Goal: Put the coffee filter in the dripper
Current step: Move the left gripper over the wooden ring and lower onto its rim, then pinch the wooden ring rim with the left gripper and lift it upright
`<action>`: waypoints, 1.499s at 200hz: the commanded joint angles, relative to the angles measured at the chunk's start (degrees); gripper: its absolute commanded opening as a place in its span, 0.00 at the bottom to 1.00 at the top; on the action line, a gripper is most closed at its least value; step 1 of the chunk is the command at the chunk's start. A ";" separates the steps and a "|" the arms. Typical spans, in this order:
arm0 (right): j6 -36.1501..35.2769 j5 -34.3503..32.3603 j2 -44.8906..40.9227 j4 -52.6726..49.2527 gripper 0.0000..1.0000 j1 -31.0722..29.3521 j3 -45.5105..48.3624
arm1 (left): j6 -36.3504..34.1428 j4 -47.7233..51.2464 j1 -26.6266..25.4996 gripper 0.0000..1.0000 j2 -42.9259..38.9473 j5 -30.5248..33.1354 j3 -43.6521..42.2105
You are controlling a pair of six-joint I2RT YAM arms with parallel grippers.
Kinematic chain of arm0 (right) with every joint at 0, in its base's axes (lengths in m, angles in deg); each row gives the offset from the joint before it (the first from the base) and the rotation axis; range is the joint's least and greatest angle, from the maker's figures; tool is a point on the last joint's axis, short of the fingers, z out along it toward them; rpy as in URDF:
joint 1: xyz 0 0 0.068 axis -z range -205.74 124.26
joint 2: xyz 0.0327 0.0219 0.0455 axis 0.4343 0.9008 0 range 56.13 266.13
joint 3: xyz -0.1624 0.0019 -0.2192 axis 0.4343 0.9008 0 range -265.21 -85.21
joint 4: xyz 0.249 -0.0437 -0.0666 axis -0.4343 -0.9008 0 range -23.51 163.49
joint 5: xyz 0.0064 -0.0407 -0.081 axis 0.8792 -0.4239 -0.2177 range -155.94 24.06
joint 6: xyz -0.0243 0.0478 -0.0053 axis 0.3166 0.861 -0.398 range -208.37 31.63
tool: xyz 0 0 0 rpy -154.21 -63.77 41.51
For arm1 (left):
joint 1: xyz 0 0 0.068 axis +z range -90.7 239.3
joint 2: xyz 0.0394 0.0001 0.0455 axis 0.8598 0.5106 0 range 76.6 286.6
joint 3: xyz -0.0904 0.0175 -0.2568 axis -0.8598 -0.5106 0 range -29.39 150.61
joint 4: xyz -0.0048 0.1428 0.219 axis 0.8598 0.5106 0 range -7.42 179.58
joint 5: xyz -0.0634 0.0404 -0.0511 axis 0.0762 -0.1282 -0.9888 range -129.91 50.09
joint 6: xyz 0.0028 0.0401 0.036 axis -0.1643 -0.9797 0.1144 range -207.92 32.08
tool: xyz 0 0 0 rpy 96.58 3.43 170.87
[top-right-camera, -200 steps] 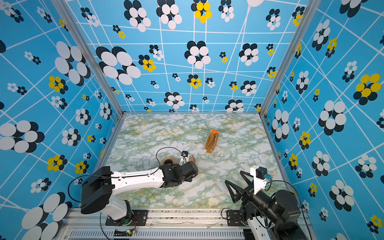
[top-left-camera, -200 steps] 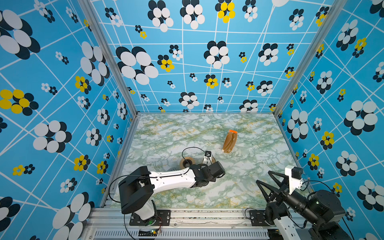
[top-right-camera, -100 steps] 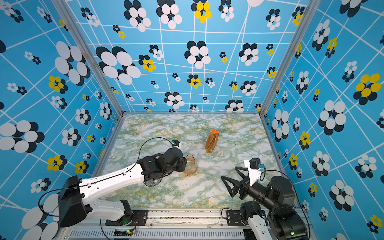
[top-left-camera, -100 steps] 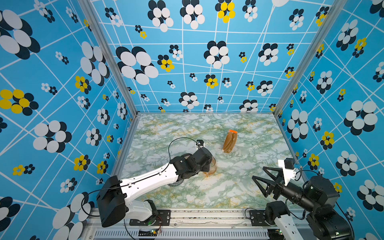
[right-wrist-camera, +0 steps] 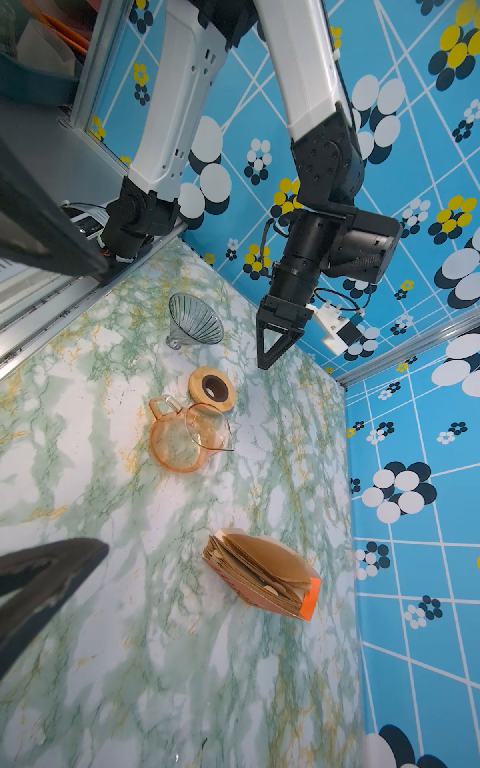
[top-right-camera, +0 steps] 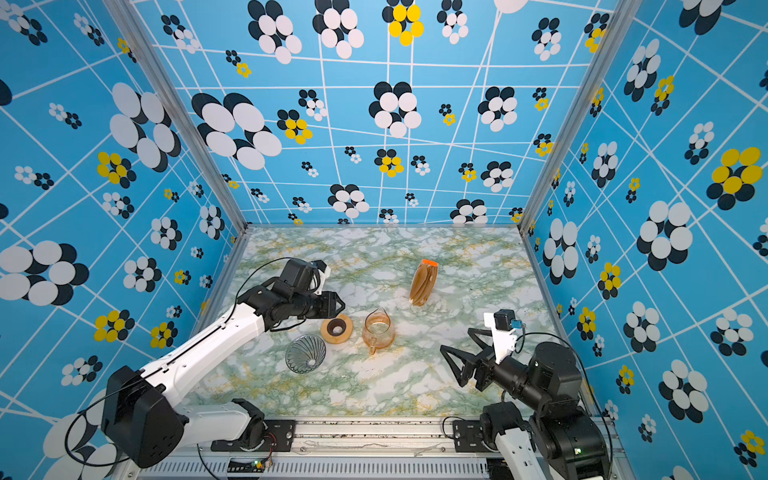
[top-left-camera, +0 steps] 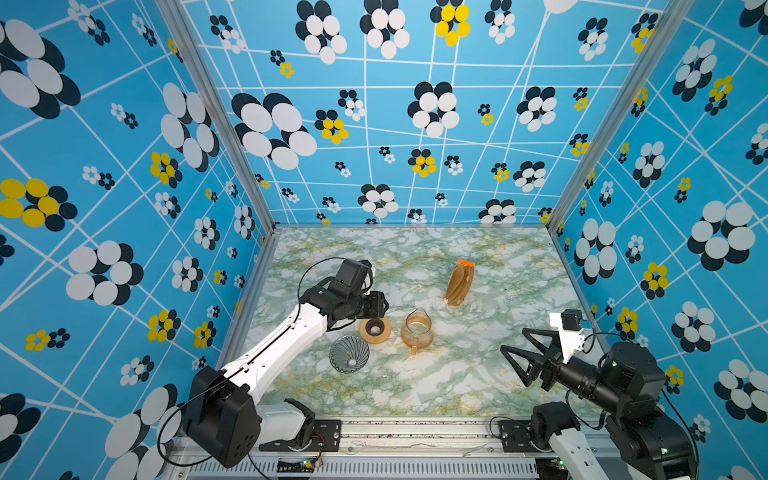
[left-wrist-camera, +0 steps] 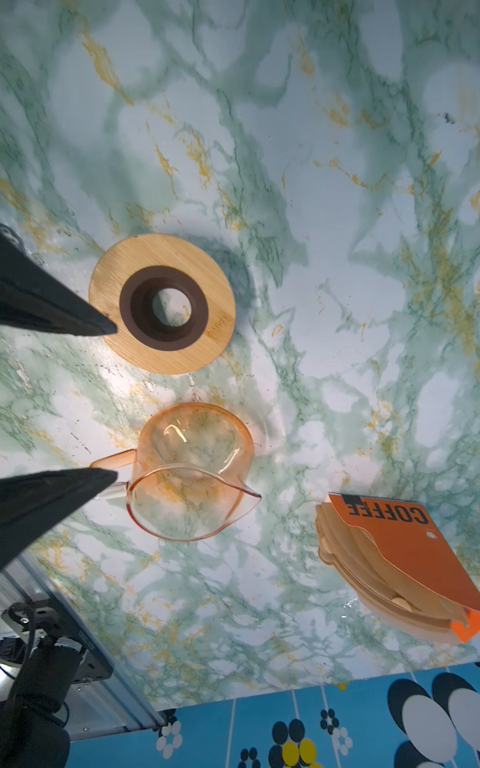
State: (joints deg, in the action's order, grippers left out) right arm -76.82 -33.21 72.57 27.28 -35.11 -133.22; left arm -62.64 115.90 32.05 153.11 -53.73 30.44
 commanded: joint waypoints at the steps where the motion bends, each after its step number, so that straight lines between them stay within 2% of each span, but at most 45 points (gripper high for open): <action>1: 0.51 0.82 -0.86 2.00 0.99 -0.40 0.86 | -6.57 5.21 3.03 0.53 3.51 -6.10 2.37; 56: 0.85 1.40 -1.72 2.77 0.99 -0.40 1.57 | -10.06 5.34 9.93 0.50 10.35 -8.61 5.25; 95: 1.02 0.36 -2.32 2.87 0.99 -0.39 1.68 | -12.21 8.16 11.75 0.47 15.95 -8.22 7.40; 137: 0.93 0.10 -2.79 2.86 0.99 -0.39 1.82 | -13.54 9.46 13.99 0.49 19.52 -10.55 8.04; 208: 0.94 -0.21 -2.98 2.72 0.99 -0.35 1.77 | -14.74 13.68 15.10 0.58 23.56 -10.96 9.03; 300: 1.03 -0.60 -3.43 2.39 0.98 -0.35 1.78 | -12.54 13.92 15.72 0.56 28.49 -13.68 8.82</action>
State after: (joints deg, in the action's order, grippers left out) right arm -76.10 -33.01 70.04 29.18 -35.11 -131.77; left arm -75.80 128.89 46.78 180.43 -65.32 38.31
